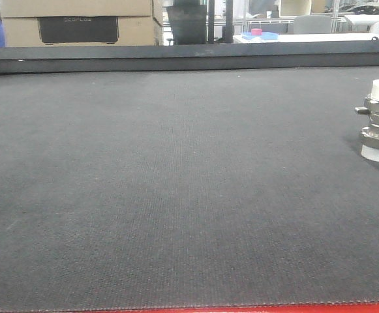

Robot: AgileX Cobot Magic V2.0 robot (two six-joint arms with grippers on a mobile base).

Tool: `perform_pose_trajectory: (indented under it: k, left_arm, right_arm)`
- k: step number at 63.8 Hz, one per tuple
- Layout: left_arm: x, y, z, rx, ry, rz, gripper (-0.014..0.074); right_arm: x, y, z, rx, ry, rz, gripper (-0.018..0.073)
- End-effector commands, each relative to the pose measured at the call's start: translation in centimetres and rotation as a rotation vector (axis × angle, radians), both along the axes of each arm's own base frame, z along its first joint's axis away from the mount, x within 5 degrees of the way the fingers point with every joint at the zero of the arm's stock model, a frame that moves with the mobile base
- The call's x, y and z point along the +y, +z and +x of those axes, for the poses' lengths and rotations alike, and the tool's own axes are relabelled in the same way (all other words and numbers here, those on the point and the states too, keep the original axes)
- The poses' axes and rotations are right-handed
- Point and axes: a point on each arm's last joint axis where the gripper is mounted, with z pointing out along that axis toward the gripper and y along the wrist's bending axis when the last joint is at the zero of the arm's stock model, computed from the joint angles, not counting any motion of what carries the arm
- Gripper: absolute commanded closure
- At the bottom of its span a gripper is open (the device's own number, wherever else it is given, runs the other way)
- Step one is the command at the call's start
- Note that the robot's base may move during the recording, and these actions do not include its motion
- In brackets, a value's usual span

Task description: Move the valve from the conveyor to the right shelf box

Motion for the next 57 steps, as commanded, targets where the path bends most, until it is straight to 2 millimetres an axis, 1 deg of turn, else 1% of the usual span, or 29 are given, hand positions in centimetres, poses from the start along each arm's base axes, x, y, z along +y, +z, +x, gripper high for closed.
perform_pose_trajectory:
  k: [1,21,37,44,50,53,57]
  left_arm:
    - [0.0,0.3,-0.1,-0.025,0.003,-0.010,0.0708]
    - [0.0,0.3,-0.1,-0.025,0.003,-0.010,0.0708]
    - [0.0,0.4,-0.1,-0.042,0.004,-0.009,0.0708]
    - [0.1,0.9,-0.2,-0.092,0.008,-0.007,0.0708]
    - [0.1,1.5,-0.3,-0.168,0.014,-0.002,0.0708]
    - [0.1,1.7,-0.4,-0.187,0.016,-0.001,0.0708]
    - [0.1,2.9,-0.6,-0.216,0.015,0.001,0.0708]
  right_arm:
    - [-0.1,0.3,0.0,-0.028,-0.009,-0.002,0.0722]
    - [-0.1,0.3,0.0,-0.028,-0.009,-0.002,0.0722]
    - [-0.1,0.7,0.0,-0.071,-0.014,0.001,0.0722]
    - [-0.2,1.2,-0.1,-0.128,-0.021,0.005,0.0722]
    - [-0.3,2.1,-0.3,-0.228,-0.032,0.011,0.0722]
    - [-0.3,2.2,-0.3,-0.237,-0.033,0.012,0.0722]
    - [-0.3,3.8,-0.6,-0.271,-0.031,0.014,0.0722]
